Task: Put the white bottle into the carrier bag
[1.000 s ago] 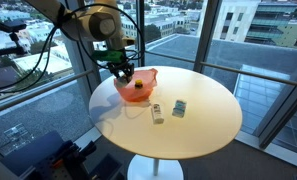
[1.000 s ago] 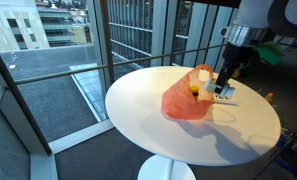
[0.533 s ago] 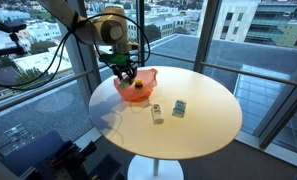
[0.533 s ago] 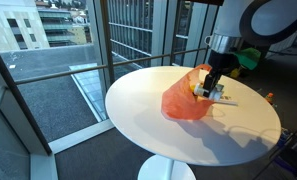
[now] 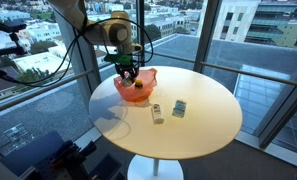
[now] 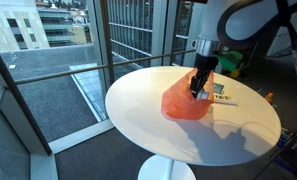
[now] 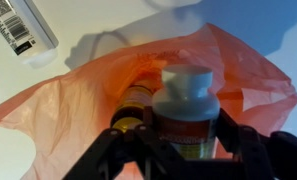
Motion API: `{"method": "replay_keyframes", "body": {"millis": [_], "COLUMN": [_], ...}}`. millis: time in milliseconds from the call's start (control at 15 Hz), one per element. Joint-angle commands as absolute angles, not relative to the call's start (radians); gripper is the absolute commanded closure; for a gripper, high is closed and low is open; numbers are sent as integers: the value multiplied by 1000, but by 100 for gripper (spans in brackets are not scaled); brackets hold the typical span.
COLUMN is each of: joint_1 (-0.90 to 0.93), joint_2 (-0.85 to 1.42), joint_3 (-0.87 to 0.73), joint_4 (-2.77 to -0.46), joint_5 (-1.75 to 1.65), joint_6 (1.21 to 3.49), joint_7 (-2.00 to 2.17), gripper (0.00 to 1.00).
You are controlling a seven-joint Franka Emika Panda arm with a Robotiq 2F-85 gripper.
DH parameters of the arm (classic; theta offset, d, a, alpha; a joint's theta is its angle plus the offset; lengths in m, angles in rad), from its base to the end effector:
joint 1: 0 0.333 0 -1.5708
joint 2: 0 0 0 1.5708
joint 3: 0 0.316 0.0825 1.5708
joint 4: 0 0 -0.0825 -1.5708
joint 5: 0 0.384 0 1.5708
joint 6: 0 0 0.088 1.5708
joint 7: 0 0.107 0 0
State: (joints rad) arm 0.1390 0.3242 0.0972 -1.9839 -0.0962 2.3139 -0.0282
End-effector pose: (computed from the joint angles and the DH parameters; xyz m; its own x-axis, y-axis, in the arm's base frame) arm 0.5914 0.1382 0.3036 0.9479 0.3185 0.0058 0.3181 -0.9472 0.0406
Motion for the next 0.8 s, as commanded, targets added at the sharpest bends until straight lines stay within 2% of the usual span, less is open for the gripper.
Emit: {"method": "replay_keyframes", "body": {"millis": [0,333,400,467,533,733], "joint_1": [156,171,172,175,175,174], "joint_2": [392,439,442,445,447,441], "joint_3": [88,82,81,80,79,79], "joint_4": [-1895,-1873,-1870,-1869,-1871,-1876], "joint_5": [-124,-133,-136,-138,-139,-135], "joint_6": [2275,2276,2275,2275,2277,2274], "joint_7": [9,16,18,20,21,19], "gripper": [63,63,58,43,15,1]}}
